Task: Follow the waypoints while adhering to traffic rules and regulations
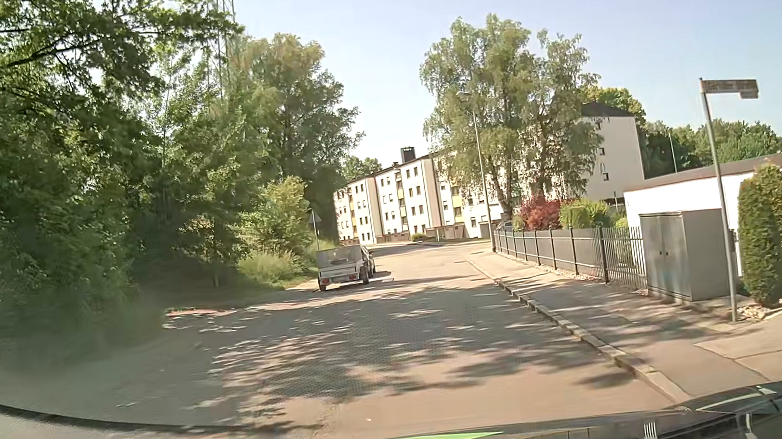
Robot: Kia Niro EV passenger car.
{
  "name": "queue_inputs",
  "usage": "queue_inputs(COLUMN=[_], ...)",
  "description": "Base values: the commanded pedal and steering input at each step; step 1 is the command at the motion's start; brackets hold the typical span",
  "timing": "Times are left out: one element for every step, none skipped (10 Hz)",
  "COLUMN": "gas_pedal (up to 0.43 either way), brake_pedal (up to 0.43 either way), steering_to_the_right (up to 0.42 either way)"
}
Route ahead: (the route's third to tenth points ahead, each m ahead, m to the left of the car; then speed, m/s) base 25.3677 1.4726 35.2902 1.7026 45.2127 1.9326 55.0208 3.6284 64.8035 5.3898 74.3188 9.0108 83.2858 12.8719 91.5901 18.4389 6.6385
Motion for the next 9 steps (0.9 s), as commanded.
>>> queue_inputs(gas_pedal=[0.020,0.020,0.020,0.020,0.020,0.020,0.020,0.020,0.020], brake_pedal=[0.000,0.000,0.000,0.000,0.000,0.000,0.000,0.000,0.000], steering_to_the_right=[-0.006,-0.006,-0.007,-0.006,-0.006,-0.006,-0.005,-0.004,-0.002])
